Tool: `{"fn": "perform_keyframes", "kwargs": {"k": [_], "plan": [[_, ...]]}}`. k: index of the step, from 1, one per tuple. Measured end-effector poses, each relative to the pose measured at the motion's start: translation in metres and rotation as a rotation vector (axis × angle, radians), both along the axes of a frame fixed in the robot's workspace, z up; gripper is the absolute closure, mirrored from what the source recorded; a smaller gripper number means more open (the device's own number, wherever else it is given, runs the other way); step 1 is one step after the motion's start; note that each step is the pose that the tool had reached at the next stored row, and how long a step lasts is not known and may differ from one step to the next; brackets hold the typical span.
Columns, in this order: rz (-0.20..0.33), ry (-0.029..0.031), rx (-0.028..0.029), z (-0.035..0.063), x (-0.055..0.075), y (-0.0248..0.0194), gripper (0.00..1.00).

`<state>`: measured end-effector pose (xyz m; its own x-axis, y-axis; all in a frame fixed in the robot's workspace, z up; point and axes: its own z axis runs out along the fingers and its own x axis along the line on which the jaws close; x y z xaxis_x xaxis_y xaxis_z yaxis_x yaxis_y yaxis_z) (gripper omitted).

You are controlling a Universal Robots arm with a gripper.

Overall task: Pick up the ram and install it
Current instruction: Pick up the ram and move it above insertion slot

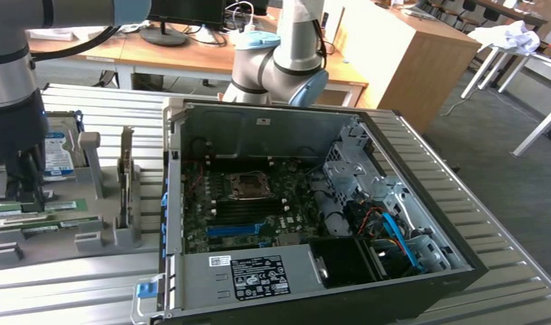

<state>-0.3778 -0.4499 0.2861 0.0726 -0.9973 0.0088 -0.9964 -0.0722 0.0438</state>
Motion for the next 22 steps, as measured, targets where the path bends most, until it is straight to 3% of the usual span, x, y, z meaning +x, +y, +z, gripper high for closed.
{"fn": "perform_keyframes", "kwargs": {"k": [22], "plan": [[0.0,0.0001,0.0027,0.0322,0.0,0.0,0.87]]}}
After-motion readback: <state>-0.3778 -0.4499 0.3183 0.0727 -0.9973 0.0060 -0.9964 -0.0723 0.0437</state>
